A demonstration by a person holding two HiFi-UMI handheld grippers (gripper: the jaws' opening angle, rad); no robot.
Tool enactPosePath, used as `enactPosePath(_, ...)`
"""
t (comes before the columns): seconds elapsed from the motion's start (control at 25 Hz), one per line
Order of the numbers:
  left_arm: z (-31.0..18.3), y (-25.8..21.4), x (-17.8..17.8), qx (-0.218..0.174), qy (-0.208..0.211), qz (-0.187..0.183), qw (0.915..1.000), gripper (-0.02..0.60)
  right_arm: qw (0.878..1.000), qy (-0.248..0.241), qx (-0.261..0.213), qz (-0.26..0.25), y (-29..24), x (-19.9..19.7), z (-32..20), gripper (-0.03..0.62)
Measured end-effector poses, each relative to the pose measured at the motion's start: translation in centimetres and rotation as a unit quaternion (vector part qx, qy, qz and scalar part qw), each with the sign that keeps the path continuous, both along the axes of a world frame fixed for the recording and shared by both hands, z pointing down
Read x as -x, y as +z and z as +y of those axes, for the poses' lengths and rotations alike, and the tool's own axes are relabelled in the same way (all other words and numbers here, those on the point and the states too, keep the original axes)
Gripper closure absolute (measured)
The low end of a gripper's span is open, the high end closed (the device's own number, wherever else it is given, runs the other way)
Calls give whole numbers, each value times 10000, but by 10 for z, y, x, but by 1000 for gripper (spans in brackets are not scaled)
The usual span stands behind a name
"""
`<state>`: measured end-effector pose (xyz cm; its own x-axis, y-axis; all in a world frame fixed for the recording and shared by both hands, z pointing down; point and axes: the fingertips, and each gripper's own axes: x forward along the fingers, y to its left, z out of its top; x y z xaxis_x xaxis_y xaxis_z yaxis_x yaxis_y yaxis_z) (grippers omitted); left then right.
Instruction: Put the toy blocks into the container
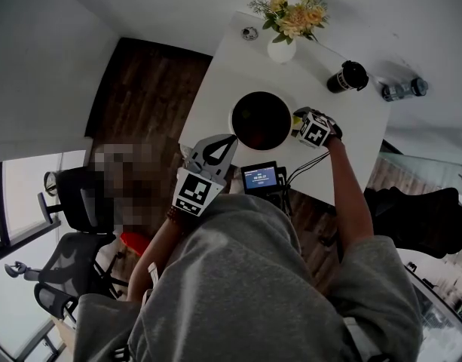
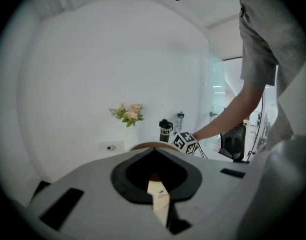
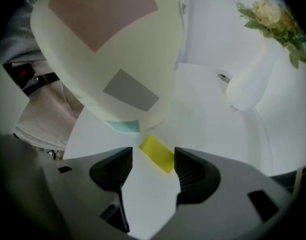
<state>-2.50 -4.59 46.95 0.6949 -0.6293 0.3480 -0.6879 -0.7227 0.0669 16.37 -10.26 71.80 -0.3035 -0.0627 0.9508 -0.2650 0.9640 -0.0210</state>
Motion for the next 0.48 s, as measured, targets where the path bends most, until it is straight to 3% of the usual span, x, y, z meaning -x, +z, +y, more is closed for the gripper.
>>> enactPosePath(0.28, 3, 2, -1, 13, 66, -15, 10000, 575, 9994, -38, -330, 138, 2, 1, -5, 333)
enactPosePath(0.48, 4, 3, 0, 22, 38, -22, 10000, 575, 9994, 177, -287, 48, 4, 4, -10, 330)
